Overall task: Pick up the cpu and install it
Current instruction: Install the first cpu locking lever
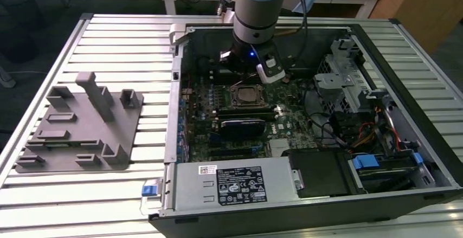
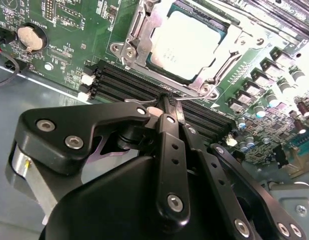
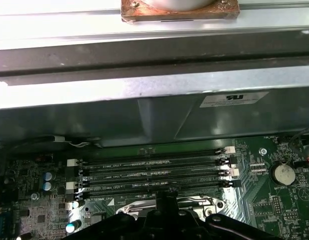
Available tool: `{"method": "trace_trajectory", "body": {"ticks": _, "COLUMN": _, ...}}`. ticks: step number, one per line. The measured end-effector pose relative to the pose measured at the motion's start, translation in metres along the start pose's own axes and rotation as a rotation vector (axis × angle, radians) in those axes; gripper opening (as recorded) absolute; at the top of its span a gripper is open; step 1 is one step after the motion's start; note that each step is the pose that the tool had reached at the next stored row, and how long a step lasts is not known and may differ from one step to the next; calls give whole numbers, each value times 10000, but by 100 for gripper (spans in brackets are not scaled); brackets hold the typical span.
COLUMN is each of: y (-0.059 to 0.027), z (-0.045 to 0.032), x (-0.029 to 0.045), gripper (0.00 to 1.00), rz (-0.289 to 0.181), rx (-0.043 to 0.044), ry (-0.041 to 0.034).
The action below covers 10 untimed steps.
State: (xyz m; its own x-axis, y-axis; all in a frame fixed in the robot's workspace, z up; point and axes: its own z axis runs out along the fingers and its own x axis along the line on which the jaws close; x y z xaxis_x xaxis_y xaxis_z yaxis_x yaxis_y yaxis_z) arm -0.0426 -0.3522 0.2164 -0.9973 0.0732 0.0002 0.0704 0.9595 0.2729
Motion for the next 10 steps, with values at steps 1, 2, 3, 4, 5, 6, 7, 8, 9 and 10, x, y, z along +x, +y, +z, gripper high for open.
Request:
{"method": "trace_trajectory", "body": {"ticks": 1, "y": 0, "z": 1, "x": -1, "gripper": 11, "rz": -1, "rx": 0, "ry": 0}}
{"method": "trace_trajectory", "body": {"ticks": 2, "y": 0, "z": 1, "x": -1, "gripper": 11, "rz": -1, "rx": -1, "ry": 0}}
{"method": "trace_trajectory", "body": {"ticks": 3, "y": 0, "z": 2, "x": -1, "gripper": 11, "rz": -1, "rx": -2, "ry": 0}}
{"method": "trace_trajectory", "body": {"ticks": 4, "y": 0, "z": 2, "x": -1, "gripper": 11, "rz": -2, "rx": -1, "ry": 0}}
{"method": "trace_trajectory", "body": {"ticks": 5, "y": 1, "z": 3, "x": -3, "gripper": 11, "rz": -3, "rx": -2, "ry": 0}}
{"method": "trace_trajectory", "body": {"ticks": 6, "y": 1, "z": 3, "x": -6, "gripper": 11, "rz": -3, "rx": -1, "ry": 0}}
{"method": "trace_trajectory", "body": {"ticks": 7, "y": 1, "z": 4, "x": -10, "gripper": 11, "rz": -2, "rx": -2, "ry": 0}}
{"method": "trace_trajectory", "body": {"ticks": 8, "y": 1, "z": 5, "x": -15, "gripper": 11, "rz": -2, "rx": -2, "ry": 0}}
{"method": "trace_trajectory", "body": {"ticks": 9, "y": 1, "z": 5, "x": -19, "gripper": 11, "rz": -2, "rx": -2, "ry": 0}}
{"method": "trace_trajectory", "body": {"ticks": 10, "y": 1, "z": 6, "x": -23, "gripper": 11, "rz": -2, "rx": -2, "ry": 0}}
